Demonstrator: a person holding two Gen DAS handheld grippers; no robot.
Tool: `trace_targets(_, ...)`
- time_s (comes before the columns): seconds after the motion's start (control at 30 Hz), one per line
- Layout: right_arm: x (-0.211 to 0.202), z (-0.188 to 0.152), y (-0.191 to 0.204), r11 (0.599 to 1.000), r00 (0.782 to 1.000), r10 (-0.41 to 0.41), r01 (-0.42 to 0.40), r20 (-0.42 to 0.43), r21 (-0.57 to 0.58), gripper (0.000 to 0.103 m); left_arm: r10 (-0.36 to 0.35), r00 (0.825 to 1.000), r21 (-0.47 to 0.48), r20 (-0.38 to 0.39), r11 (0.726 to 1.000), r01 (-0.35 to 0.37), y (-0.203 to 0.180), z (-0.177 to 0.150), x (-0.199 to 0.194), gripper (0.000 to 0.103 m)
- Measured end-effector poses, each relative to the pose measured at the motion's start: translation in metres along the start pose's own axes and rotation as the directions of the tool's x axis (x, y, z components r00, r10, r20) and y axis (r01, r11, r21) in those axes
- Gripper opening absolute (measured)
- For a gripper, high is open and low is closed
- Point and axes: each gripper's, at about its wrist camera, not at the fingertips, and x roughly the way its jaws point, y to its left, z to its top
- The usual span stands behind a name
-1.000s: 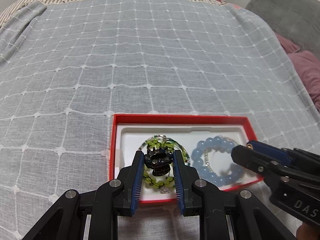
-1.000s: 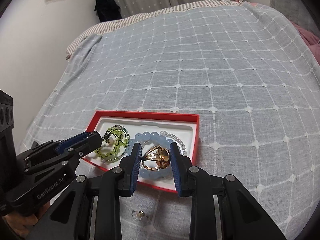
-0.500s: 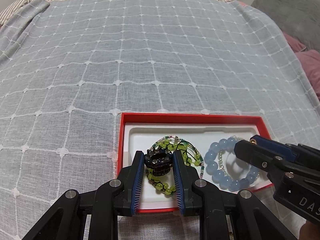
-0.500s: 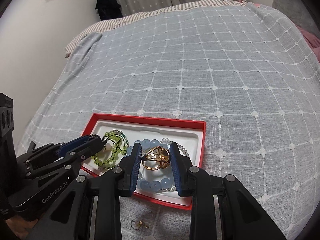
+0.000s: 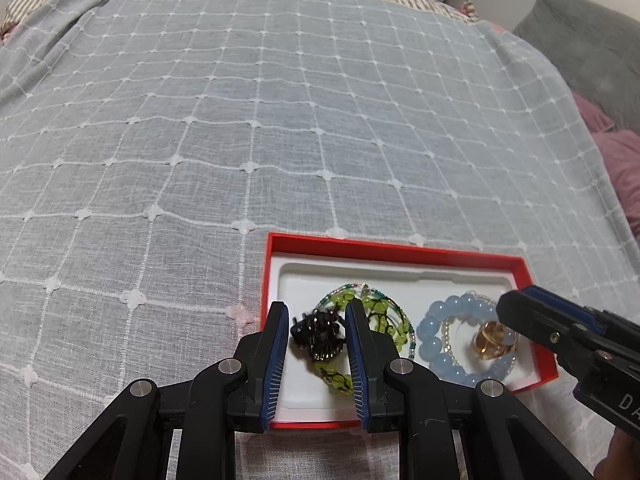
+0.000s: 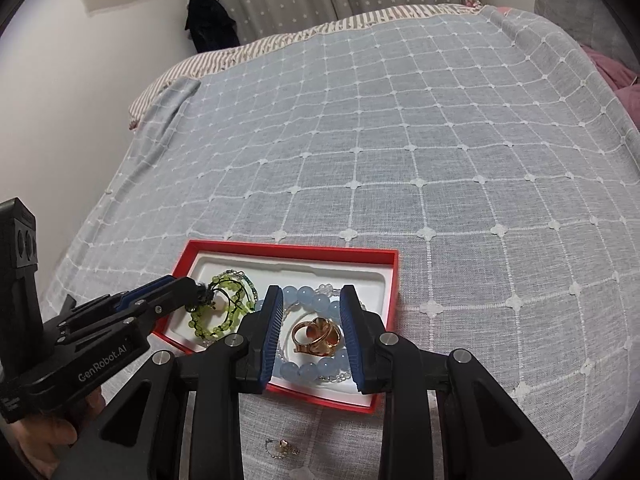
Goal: Organize jewelry
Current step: 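Lower both rings into the red box and open both grippers, then grasp the gold charm ring with the left gripper while the right gripper grasps the small silver charm ring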
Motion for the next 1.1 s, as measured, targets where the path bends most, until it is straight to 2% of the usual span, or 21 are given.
trace_targets(0.13, -0.006, 0.0, -0.001, 1.0, 1.0, 0.012, -0.012, 0.005, 0.012, 0.031, -0.034, 0.999, -0.034, 0.002, 0.999, 0.034, 0.006, 0.001, -0.003, 0.026)
trace_targets(0.27, -0.014, -0.001, 0.001, 0.999, 0.999, 0.042, -0.042, 0.011, 0.01, 0.032, -0.039, 0.999, -0.034, 0.012, 0.999, 0.04, 0.006, 0.001, -0.008, 0.026)
trace_targets(0.4, -0.02, -0.003, -0.001, 0.998, 0.998, 0.06, -0.06, 0.014, 0.025, 0.035, -0.063, 0.998, -0.039, 0.031, 0.997, 0.064, 0.006, 0.002, -0.016, 0.026)
trace_targets(0.53, -0.027, -0.005, -0.001, 0.997, 0.998, 0.069, -0.069, 0.015, 0.029, 0.036, -0.052, 0.997, -0.025, 0.048, 0.998, 0.053, 0.004, -0.002, -0.024, 0.026)
trace_targets(0.67, -0.03, -0.012, 0.002, 0.997, 0.997, 0.075, -0.075, -0.003, 0.021, 0.042, -0.035, 0.998, 0.003, 0.044, 0.999, 0.035, -0.001, -0.015, -0.031, 0.026)
trace_targets(0.8, -0.036, -0.017, 0.008, 0.996, 0.996, 0.087, -0.087, -0.01, 0.0, 0.042, -0.009, 1.0, 0.062, 0.021, 0.998, 0.007, -0.01, -0.03, -0.039, 0.026)
trace_targets(0.93, -0.038, -0.021, 0.009, 0.997, 0.997, 0.073, -0.073, -0.024, -0.007, 0.042, -0.053, 0.998, 0.058, -0.016, 0.997, 0.054, -0.014, -0.036, -0.042, 0.026)
trace_targets(1.1, -0.035, -0.024, 0.0, 0.999, 0.997, 0.034, -0.033, -0.07, 0.015, 0.042, -0.038, 0.997, 0.088, -0.07, 0.995, 0.044, -0.019, -0.051, -0.044, 0.026)
